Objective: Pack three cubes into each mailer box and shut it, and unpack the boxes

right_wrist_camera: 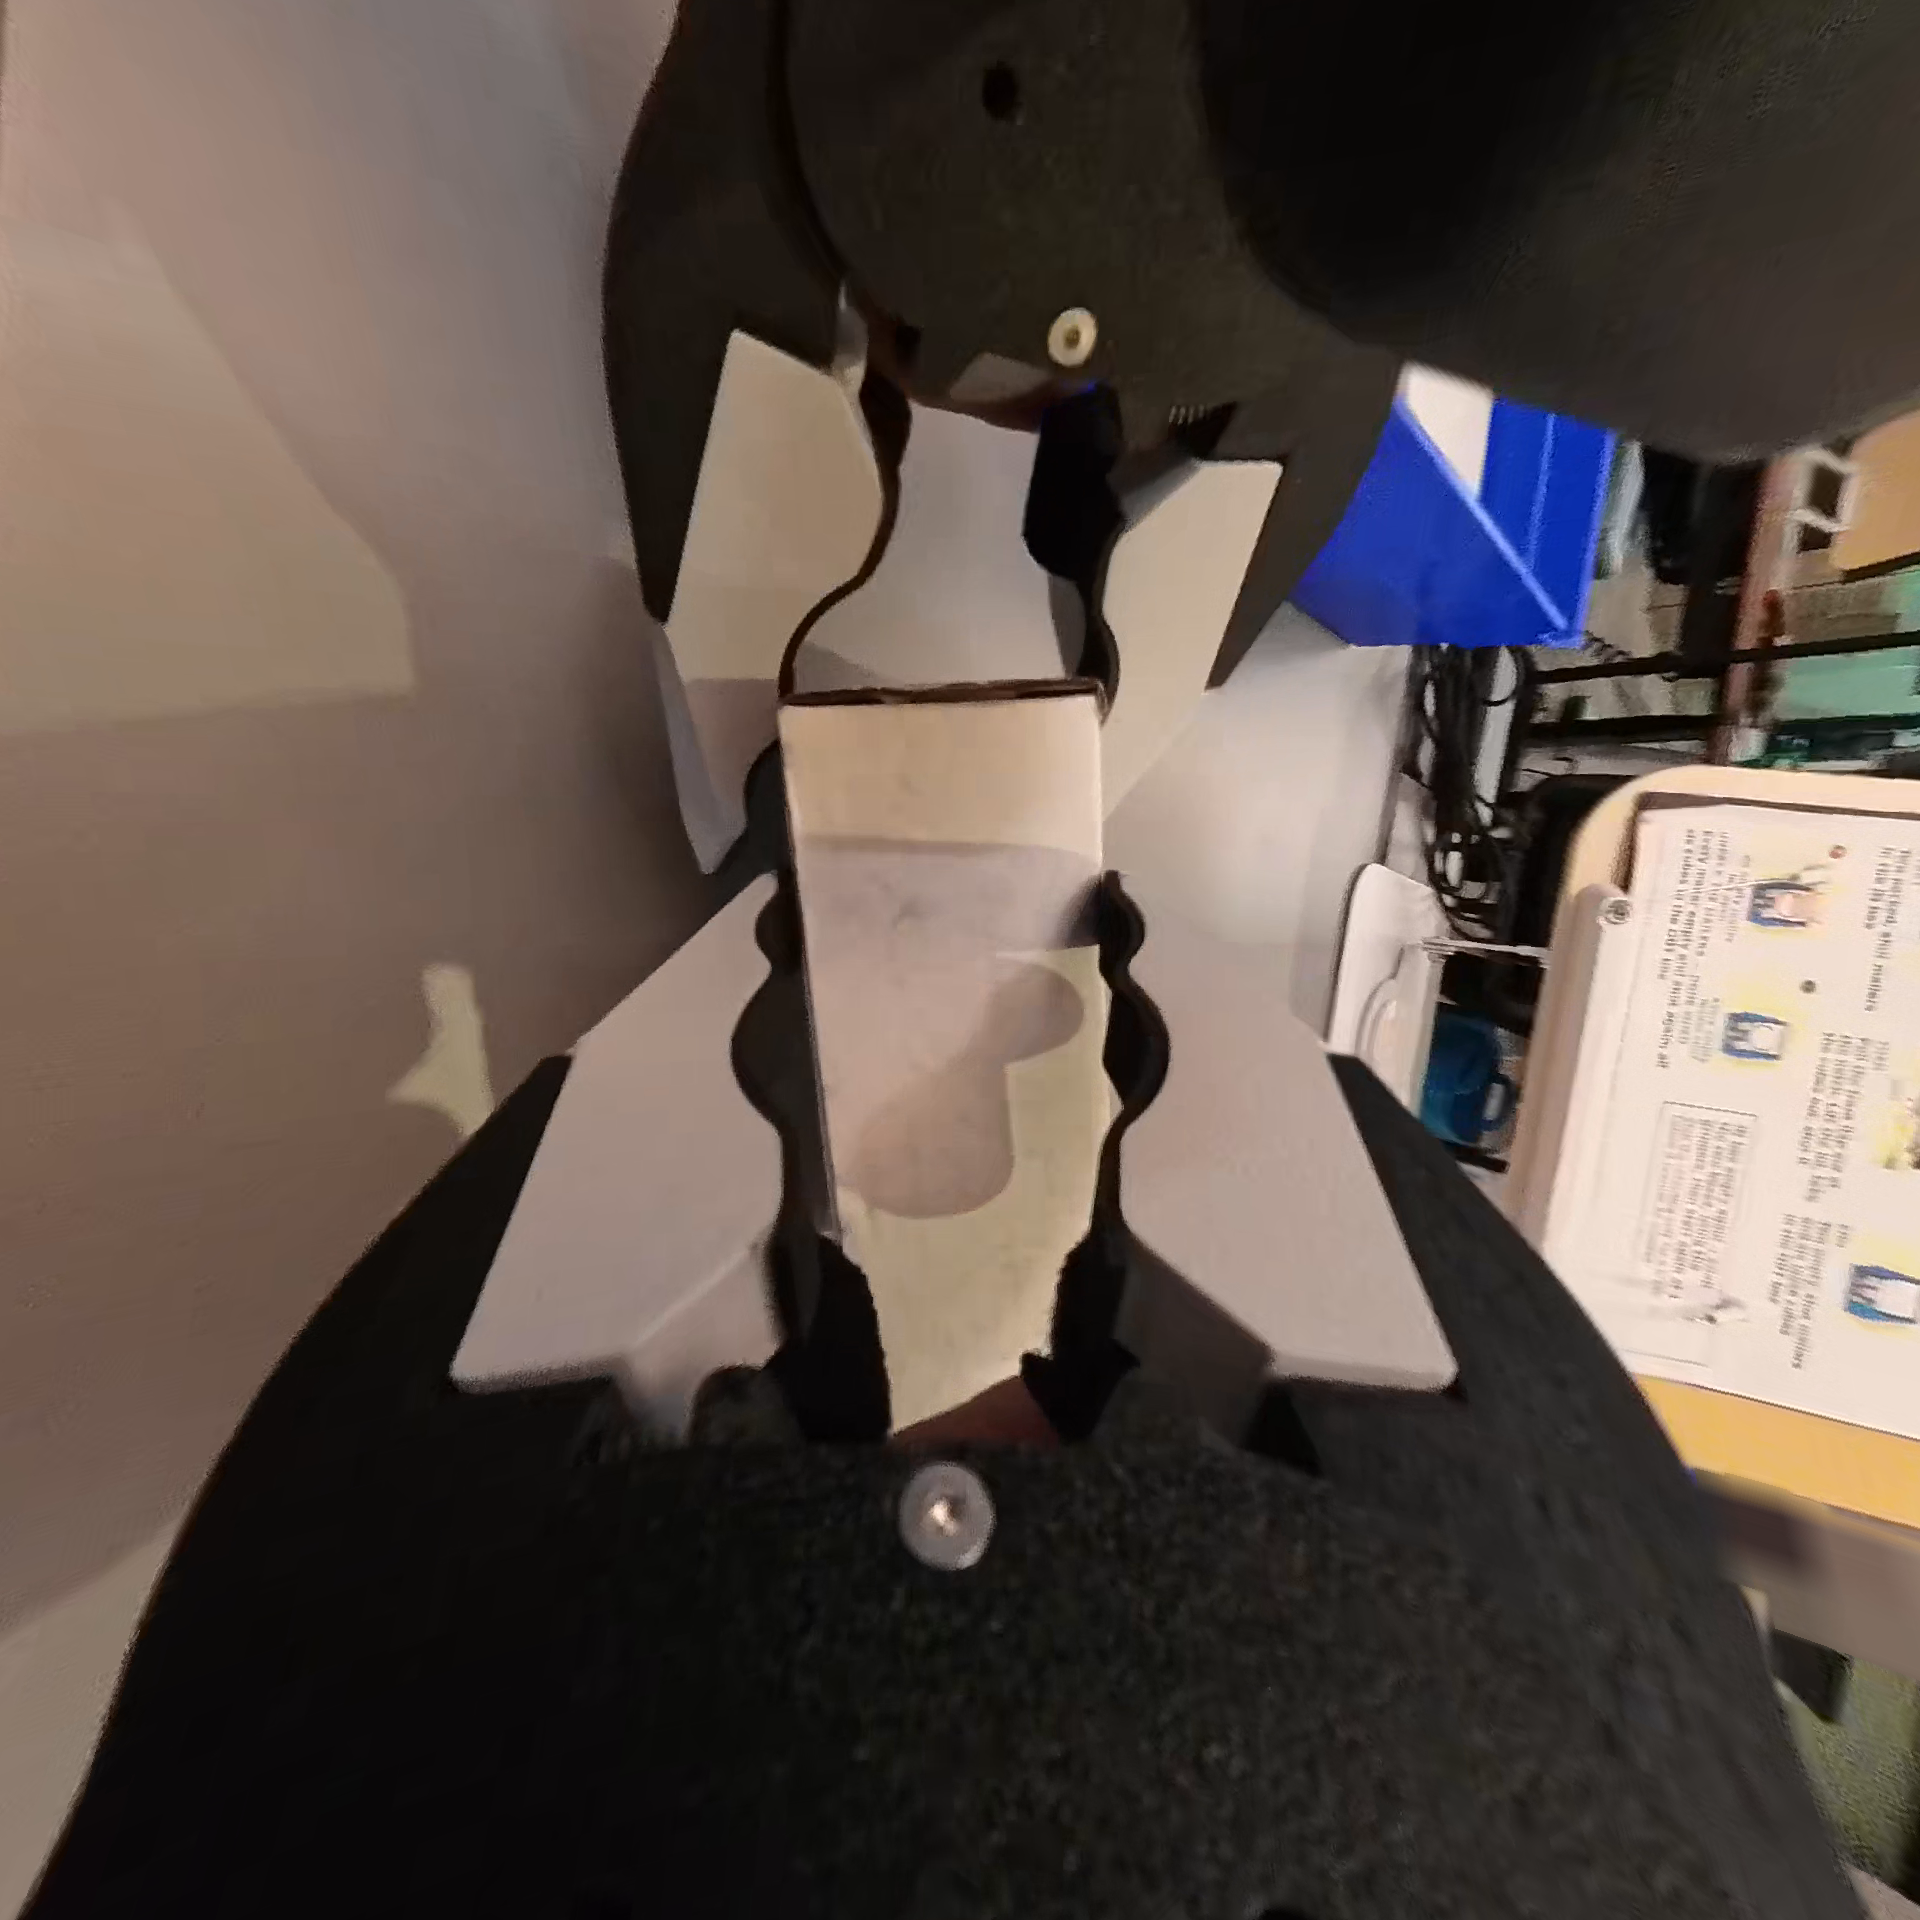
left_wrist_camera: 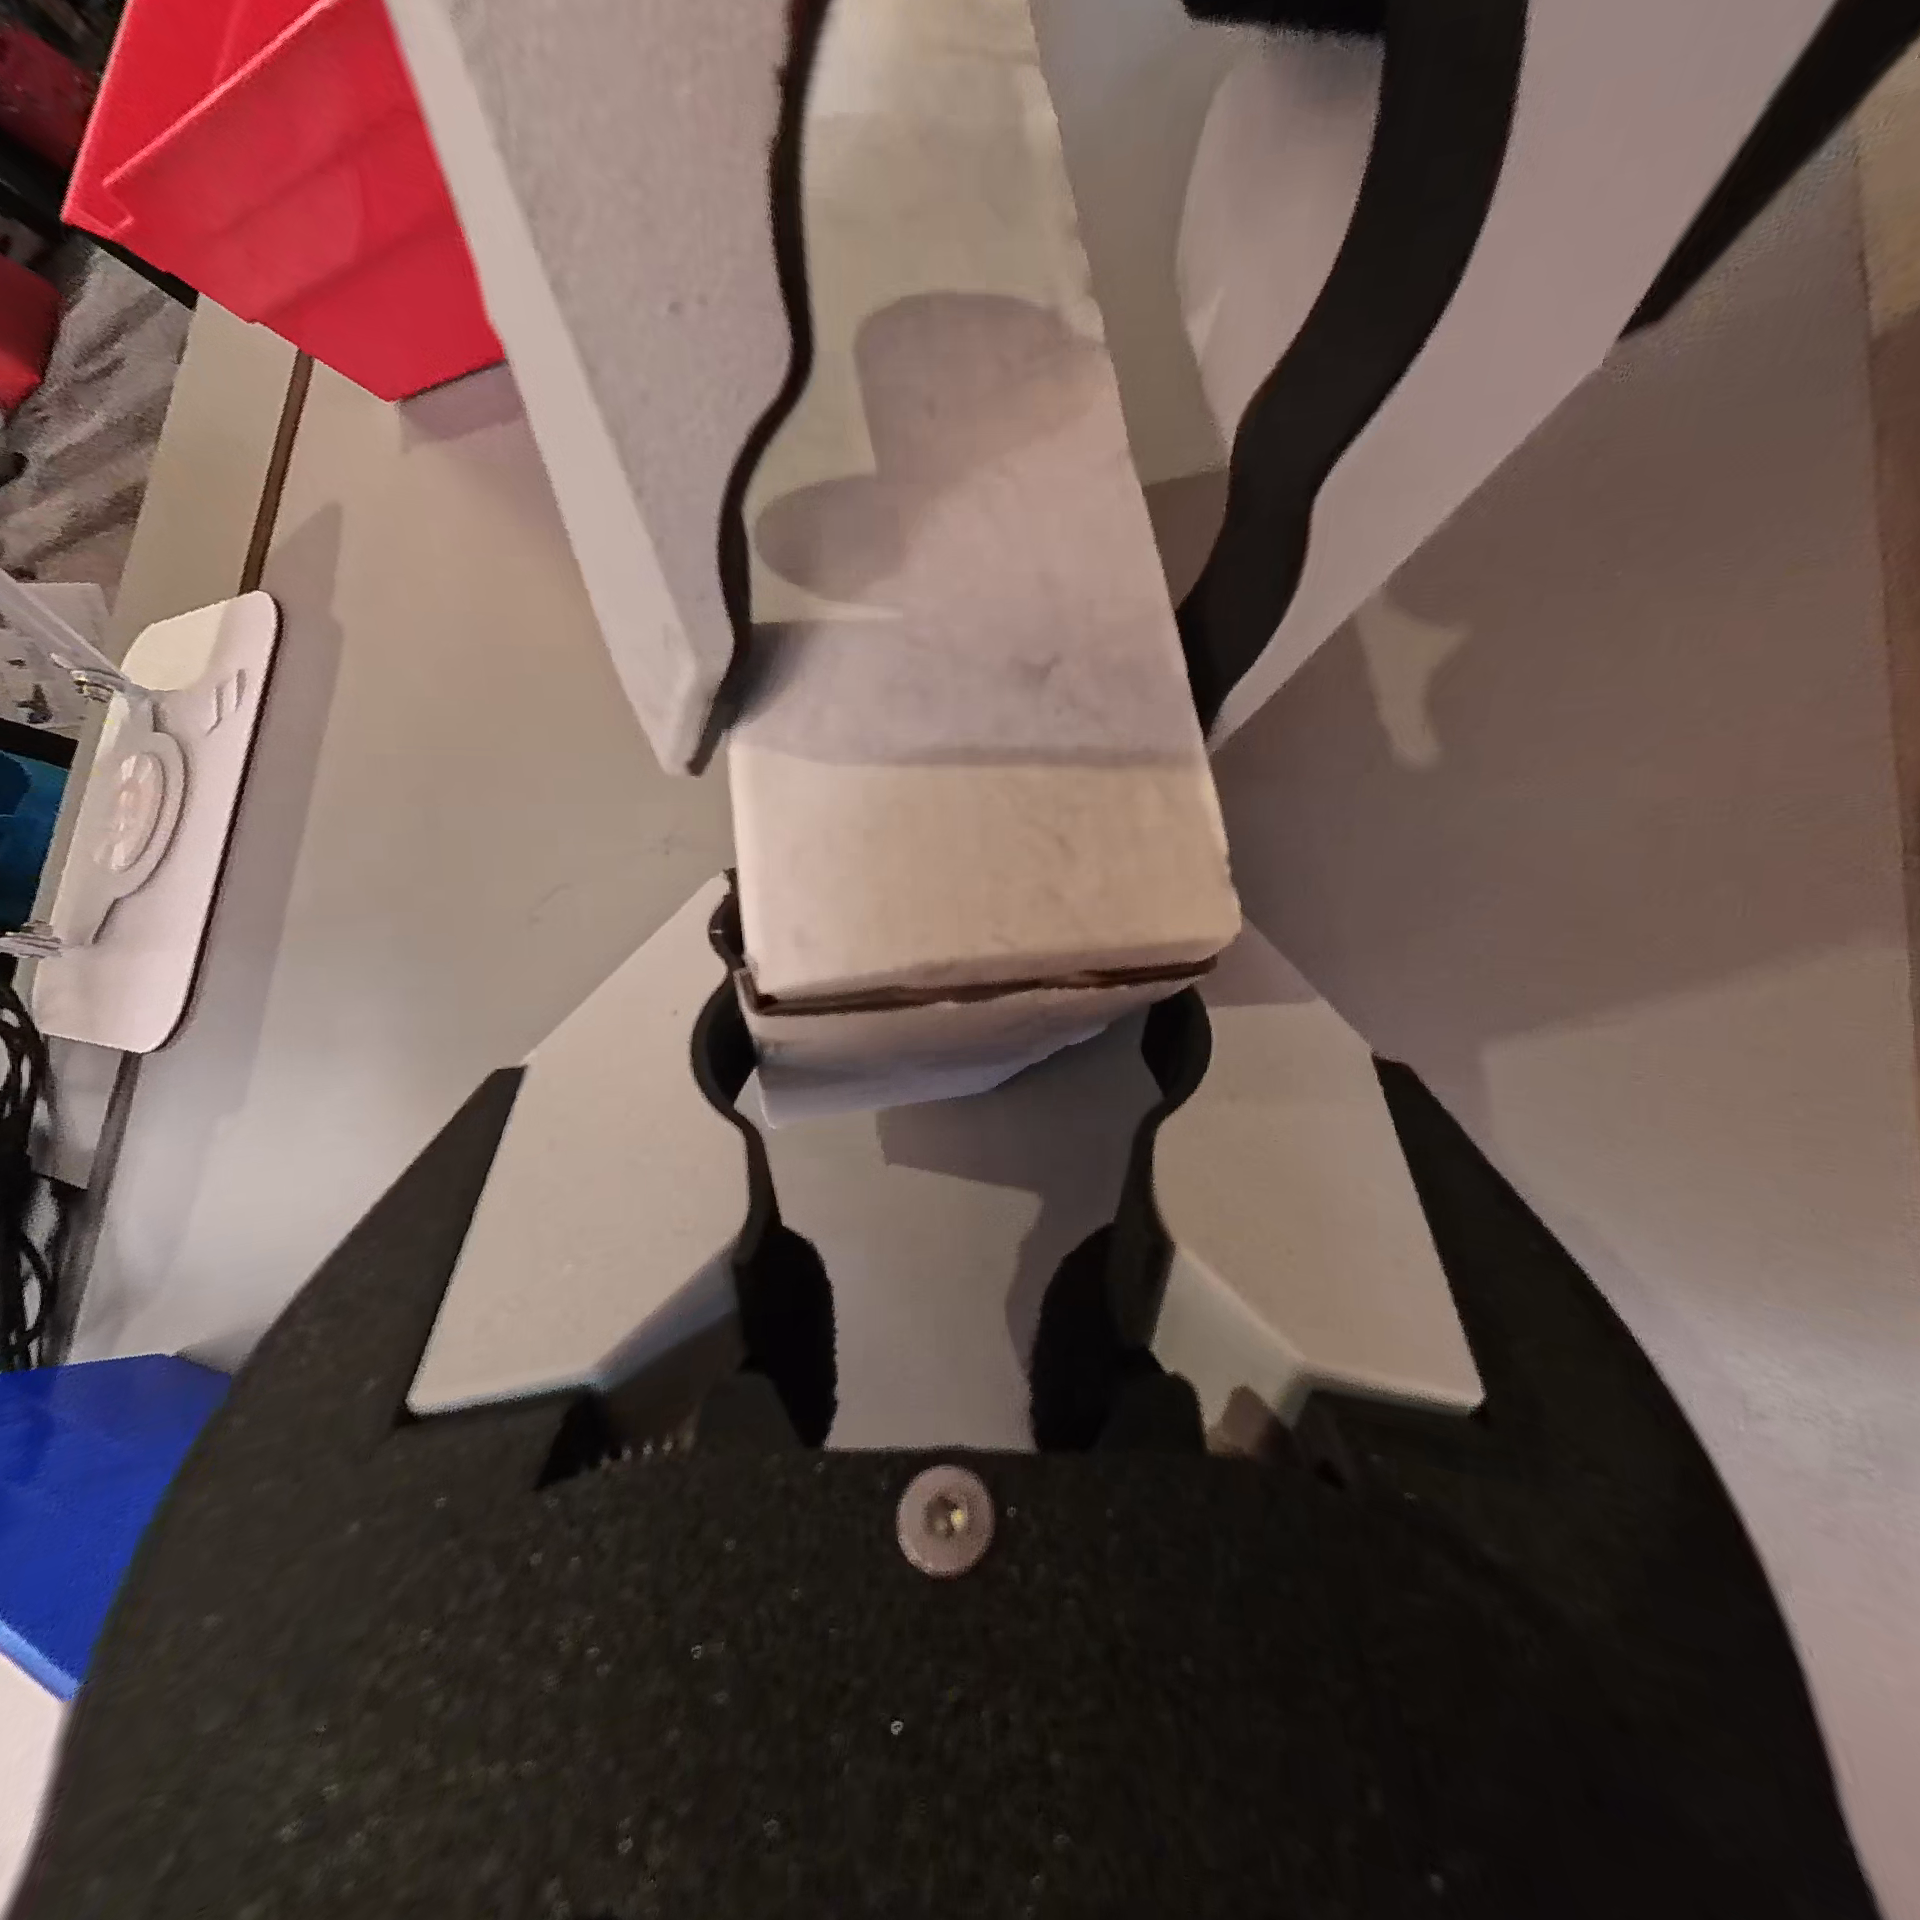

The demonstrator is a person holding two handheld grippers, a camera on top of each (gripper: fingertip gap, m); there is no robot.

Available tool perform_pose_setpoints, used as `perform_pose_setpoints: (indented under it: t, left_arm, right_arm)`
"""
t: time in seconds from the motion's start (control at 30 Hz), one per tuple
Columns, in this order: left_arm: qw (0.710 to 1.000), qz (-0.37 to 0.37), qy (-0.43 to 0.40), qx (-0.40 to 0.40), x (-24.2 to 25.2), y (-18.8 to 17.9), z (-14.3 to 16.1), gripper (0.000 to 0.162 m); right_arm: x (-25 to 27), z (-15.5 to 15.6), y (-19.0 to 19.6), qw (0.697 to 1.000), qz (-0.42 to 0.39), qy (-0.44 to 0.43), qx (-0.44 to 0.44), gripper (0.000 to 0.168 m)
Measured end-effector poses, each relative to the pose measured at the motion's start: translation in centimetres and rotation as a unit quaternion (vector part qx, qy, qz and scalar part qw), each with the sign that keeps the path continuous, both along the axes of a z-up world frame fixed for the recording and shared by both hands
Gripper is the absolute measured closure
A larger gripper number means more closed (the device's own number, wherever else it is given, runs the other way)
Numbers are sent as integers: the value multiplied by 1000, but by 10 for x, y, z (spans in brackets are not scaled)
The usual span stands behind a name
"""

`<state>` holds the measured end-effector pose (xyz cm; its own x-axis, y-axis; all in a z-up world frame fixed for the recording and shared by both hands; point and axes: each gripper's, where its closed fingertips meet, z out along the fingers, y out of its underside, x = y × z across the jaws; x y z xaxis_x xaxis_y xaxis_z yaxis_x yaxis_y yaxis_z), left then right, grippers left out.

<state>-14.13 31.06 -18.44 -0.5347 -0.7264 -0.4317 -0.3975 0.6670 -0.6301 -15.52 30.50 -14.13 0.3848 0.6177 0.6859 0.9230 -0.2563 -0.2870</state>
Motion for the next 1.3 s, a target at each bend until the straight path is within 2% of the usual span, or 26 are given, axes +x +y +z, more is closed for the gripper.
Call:
perform_pose_setpoints:
  t: [0.1, 0.23, 0.3, 0.43, 0.6, 0.63, 0.7, 0.83, 0.9, 0.93, 1.0, 1.03, 1.07, 1.17, 1.3]
  left_arm:
    - [1000, -3, -5, 9, 0, 0, 0, 88]
    - [999, -12, -13, 40, -2, -1, -2, 88]
    - [999, -7, -11, 40, -1, 0, -2, 88]
    - [999, -7, -12, 42, -1, 1, -2, 88]
    - [998, -8, -11, 54, -2, 0, -3, 87]
    - [998, -9, -11, 56, -2, 0, -3, 88]
    - [998, -10, -13, 65, -1, 0, -3, 89]
    - [994, -16, -18, 109, 0, 3, -5, 90]
    - [989, -13, -23, 142, 1, 11, -7, 89]
    - [987, -18, -28, 157, 1, 12, -8, 89]
    - [987, -11, -29, 159, 2, 10, -8, 90]
    - [986, -11, -29, 164, 2, 11, -8, 89]
    - [985, -13, -30, 171, 2, 12, -8, 89]
    - [976, -15, -40, 213, 1, 16, -11, 88]
    - [957, 3, -59, 283, 6, 28, -10, 89]
  right_arm:
    - [-2, 1, -4, 999, 5, 33, -40, 111]
    - [-10, 5, -13, 984, 4, 129, -120, 112]
    - [-9, 5, -12, 984, 10, 130, -121, 112]
    - [-6, 5, -12, 990, -3, 113, -80, 111]
    - [20, 11, -30, 998, -16, 31, 43, 111]
    - [24, 12, -33, 998, -20, 27, 56, 114]
    - [25, 13, -39, 997, -21, 43, 56, 129]
    - [22, 14, -44, 997, -23, 68, 11, 136]
    - [16, 36, -43, 991, -13, 127, 31, 161]
    - [18, 45, -41, 990, -15, 130, 43, 166]
    - [24, 37, -44, 995, -21, 100, 16, 158]
    - [29, 30, -45, 996, -33, 84, 2, 140]
    - [31, 24, -47, 996, -39, 77, -8, 136]
    - [38, 13, -45, 997, -51, 58, 14, 135]
    - [43, 0, -34, 997, -66, 28, 36, 148]
